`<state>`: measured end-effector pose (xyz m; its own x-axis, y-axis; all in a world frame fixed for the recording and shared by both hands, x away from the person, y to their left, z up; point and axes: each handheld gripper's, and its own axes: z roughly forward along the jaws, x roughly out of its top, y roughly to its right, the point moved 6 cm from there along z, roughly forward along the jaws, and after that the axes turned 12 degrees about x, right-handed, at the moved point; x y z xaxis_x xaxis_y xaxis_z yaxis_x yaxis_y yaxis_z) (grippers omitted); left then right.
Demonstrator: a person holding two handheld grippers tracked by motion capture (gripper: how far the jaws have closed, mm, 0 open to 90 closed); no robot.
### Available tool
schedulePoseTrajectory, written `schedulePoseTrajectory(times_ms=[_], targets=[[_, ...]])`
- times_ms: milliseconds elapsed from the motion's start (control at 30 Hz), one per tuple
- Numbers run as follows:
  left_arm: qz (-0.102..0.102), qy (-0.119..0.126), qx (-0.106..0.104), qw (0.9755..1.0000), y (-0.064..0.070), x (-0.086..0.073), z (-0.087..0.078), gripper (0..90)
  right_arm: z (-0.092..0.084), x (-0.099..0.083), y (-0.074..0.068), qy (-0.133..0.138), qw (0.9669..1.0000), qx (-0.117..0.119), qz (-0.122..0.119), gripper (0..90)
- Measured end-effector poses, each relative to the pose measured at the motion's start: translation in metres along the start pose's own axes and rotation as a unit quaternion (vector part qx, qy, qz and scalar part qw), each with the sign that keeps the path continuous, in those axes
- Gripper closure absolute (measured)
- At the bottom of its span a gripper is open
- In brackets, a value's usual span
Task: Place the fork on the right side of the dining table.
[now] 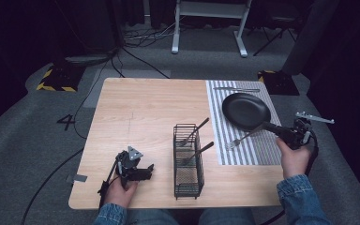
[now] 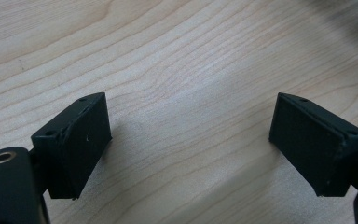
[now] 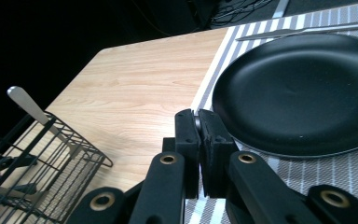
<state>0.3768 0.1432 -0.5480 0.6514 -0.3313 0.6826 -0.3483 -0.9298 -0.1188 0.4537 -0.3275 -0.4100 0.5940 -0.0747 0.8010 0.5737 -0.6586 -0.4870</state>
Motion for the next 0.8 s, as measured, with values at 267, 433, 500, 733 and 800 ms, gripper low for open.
schedulePoseTrajectory(times_ms=[267, 433, 500, 733, 800], targets=[[0.000, 0.000, 0.000, 1.0000, 0.000, 0.000, 0.000, 12.5, 0.002, -0.001, 0.000, -0.002, 1.0000, -0.002, 0.002, 87.0], [0.000, 0.000, 0.000, 1.0000, 0.000, 0.000, 0.000, 12.5, 0.002, -0.001, 0.003, -0.003, 0.9999, -0.011, 0.005, 85.8], [0.000, 0.000, 0.000, 1.0000, 0.000, 0.000, 0.000, 12.5, 0.001, -0.001, 0.005, -0.005, 0.9998, -0.019, 0.002, 84.9], [0.000, 0.000, 0.000, 1.0000, 0.000, 0.000, 0.000, 12.5, -0.001, -0.003, 0.015, -0.017, 0.9989, -0.042, 0.013, 80.0], [0.000, 0.000, 0.000, 1.0000, 0.000, 0.000, 0.000, 12.5, -0.002, -0.003, 0.018, -0.021, 0.9986, -0.046, 0.014, 79.0]])
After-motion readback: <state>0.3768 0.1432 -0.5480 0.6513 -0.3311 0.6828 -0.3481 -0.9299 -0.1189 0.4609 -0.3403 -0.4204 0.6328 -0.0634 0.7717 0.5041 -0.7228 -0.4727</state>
